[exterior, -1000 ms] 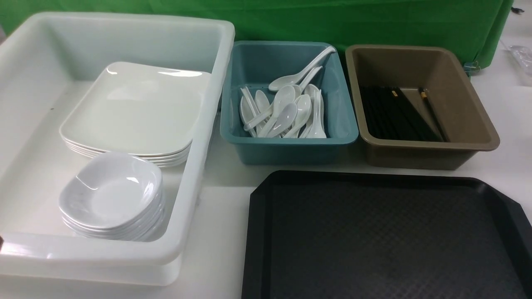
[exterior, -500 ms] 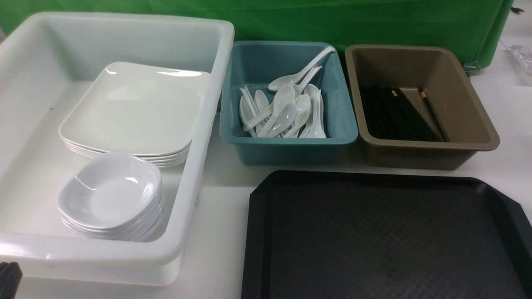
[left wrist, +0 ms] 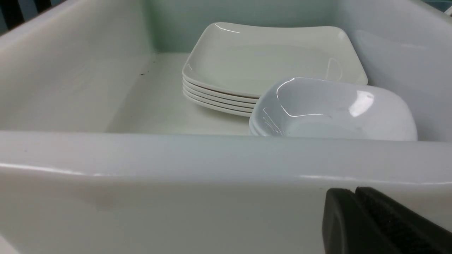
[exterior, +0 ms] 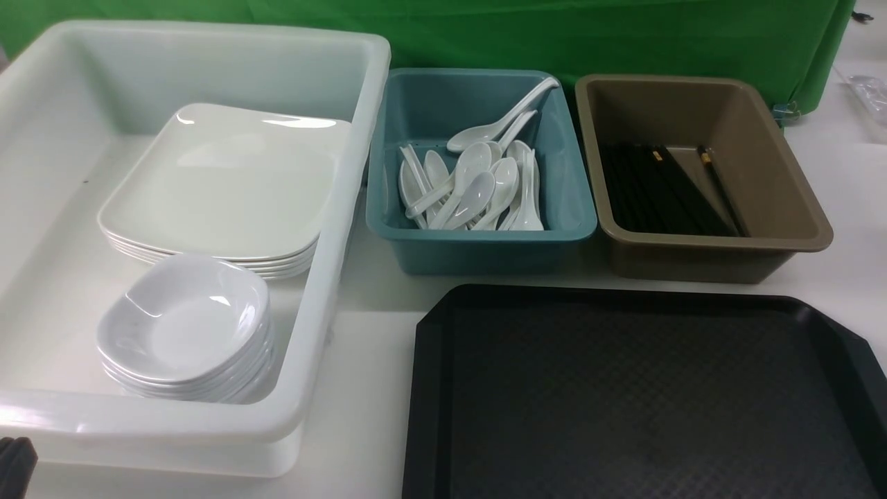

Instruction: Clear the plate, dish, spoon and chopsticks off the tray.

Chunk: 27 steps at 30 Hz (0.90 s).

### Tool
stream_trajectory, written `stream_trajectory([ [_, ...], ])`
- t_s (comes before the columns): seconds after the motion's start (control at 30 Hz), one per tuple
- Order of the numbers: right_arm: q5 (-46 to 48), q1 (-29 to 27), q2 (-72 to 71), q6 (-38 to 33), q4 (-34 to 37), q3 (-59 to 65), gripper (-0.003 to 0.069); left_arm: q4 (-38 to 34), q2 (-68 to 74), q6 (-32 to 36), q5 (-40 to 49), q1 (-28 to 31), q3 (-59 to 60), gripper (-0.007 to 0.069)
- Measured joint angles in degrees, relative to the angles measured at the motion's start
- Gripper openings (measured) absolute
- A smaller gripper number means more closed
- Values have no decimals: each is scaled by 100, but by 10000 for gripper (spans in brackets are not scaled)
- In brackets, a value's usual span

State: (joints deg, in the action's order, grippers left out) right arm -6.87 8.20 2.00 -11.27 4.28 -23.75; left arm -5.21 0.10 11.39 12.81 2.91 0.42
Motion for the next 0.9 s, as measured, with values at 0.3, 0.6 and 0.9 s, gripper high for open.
stream_trajectory([
  [0.3, 1372, -399, -75, -528, 0, 462, 181, 0, 0, 0, -5, 0, 0, 11],
  [0.6, 1818, -909, -190, -646, -7, 2319, 199, 6, 0, 13, -5, 0, 0, 11],
  [0.9, 2164, -909, -190, -640, -16, 2417, 221, 20, 0, 13, -5, 0, 0, 13],
])
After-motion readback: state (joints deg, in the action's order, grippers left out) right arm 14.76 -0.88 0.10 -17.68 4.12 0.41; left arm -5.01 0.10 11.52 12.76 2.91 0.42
